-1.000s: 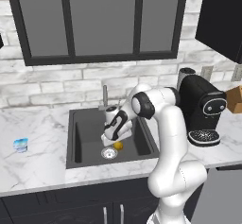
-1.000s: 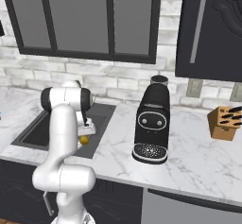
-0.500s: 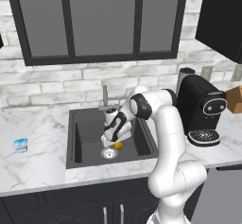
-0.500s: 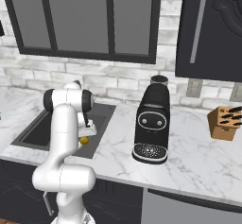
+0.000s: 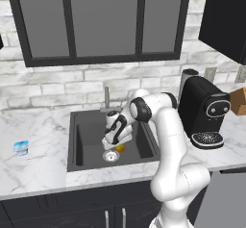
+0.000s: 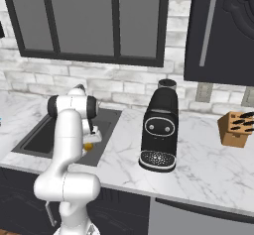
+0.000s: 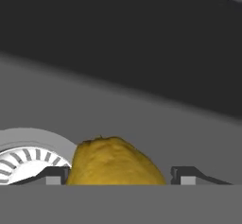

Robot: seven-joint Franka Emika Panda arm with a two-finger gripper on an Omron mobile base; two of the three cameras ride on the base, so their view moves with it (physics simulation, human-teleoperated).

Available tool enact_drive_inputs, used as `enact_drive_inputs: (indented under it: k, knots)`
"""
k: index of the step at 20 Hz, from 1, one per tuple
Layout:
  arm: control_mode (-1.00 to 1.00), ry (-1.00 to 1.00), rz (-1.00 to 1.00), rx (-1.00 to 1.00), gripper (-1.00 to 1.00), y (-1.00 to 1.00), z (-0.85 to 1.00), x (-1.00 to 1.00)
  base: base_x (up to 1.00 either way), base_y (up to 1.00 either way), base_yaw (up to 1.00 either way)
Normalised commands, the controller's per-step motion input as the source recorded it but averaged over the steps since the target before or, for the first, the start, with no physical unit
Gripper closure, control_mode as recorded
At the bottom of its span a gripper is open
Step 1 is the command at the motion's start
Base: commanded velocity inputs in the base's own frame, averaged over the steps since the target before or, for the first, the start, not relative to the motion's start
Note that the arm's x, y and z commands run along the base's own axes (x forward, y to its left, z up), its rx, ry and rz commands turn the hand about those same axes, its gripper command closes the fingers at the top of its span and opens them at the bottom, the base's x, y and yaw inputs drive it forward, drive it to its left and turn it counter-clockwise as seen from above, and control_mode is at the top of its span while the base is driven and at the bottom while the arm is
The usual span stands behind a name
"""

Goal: Turn on the sink faucet. Then move the lemon from the counter to the sink. Turn off the sink. Move the vegetable from the sink to the pot next to the stove. Finally move the pot to the rear left burner.

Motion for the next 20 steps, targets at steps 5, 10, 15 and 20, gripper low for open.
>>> enact_drive_inputs:
  k: [5, 10, 15, 20]
  knots:
    - [-1.0, 0.0, 0.0, 0.0, 1.0, 0.0, -0.11, 0.0, 0.0, 0.0, 0.0]
    - [-1.0, -0.01, 0.0, 0.0, 1.0, -0.01, 0.0, -0.03, 0.0, 0.0, 0.0]
    - [-1.0, -0.07, 0.0, 0.01, 1.0, -0.11, 0.41, -0.26, 0.0, 0.0, 0.0]
    - [-1.0, -0.05, 0.0, 0.03, 1.0, -0.15, 0.69, -0.27, 0.0, 0.0, 0.0]
